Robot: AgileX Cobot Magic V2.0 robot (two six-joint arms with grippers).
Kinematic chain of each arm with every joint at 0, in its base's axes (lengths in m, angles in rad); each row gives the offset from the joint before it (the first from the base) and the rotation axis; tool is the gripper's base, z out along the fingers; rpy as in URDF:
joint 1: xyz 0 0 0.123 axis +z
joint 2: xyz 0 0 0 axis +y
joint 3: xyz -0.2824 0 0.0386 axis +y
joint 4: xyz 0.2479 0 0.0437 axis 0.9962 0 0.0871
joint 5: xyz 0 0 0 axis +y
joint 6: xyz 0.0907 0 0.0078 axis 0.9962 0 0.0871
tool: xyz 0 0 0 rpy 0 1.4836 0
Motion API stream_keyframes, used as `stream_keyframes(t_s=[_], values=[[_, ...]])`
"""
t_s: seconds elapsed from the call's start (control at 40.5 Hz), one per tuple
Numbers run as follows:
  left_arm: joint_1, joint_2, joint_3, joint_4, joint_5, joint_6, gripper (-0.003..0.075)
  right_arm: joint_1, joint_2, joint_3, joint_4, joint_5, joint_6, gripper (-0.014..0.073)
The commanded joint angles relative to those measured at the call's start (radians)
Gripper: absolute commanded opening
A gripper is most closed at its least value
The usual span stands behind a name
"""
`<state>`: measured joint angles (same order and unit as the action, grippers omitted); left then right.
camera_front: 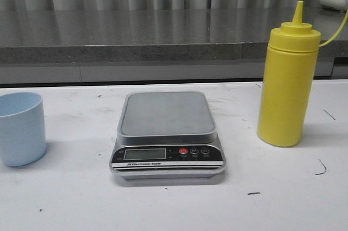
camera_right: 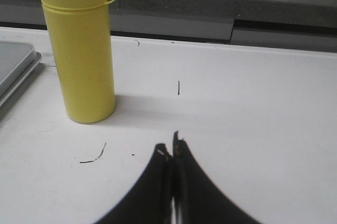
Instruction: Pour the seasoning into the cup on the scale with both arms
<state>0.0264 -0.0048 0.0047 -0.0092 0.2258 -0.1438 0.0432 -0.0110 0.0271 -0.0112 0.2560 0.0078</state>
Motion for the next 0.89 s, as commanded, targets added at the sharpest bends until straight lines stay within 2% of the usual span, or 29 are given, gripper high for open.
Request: stream_keyframes(t_s=[0.0,0.863], values=[[0.001,-0.017,0.024,-0.005,-0.074,-0.005,-0.002,0.002,-0.015,-0.005,-0.008,-0.079,-0.008,-0.012],[0.001,-0.017,0.024,-0.005,-0.074,-0.005,-0.002,0.002,-0.015,-0.006,-0.008,-0.116,-0.008,-0.012]])
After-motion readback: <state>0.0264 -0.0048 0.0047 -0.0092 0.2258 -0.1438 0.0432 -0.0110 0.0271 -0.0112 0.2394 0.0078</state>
